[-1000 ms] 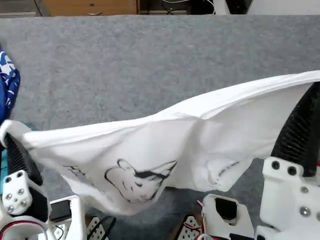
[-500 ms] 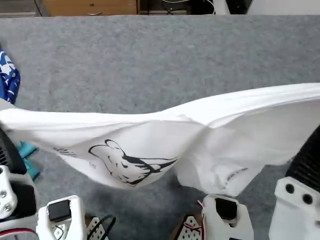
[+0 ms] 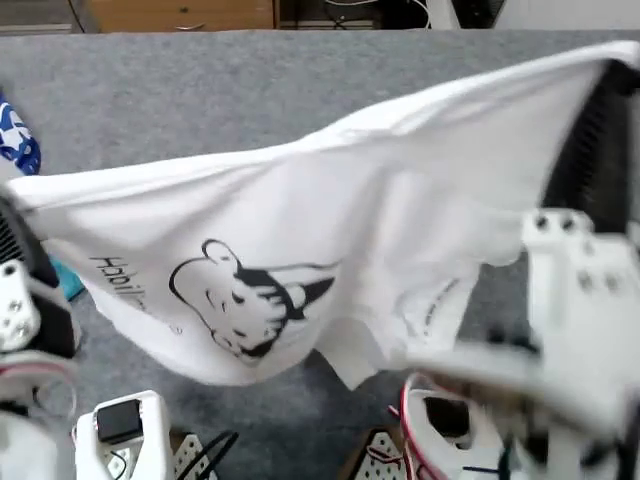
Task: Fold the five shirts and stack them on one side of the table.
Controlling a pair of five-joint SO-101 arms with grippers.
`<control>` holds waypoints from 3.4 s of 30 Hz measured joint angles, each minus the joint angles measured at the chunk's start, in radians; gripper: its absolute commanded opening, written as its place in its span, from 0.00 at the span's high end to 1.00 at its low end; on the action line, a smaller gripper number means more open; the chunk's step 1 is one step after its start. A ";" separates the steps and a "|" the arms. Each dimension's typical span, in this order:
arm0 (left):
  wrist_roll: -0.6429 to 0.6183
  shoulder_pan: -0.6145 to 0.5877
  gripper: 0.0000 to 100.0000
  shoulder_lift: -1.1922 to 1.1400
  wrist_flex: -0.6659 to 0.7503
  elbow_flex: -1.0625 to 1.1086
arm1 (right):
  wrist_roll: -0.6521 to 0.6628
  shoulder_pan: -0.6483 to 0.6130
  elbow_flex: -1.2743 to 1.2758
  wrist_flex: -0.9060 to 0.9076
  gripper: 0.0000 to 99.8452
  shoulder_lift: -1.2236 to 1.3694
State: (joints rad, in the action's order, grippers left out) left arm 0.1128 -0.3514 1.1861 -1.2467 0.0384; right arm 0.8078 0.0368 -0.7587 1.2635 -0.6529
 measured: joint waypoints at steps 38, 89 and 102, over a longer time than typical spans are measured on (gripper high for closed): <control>0.025 0.169 0.98 -1.312 1.263 0.385 | -0.163 -0.063 0.434 -0.689 0.99 0.833; 0.021 0.238 0.98 -1.800 0.075 -0.474 | -0.460 -0.269 -0.856 0.493 1.00 2.044; 0.196 0.238 0.98 -1.800 -0.212 -0.483 | -0.459 -0.206 -0.423 0.505 1.00 1.682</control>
State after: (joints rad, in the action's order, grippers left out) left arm 0.3092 -0.1135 -0.6137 -1.4584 -0.4450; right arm 0.3491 -0.1688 -1.1822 1.7683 1.0288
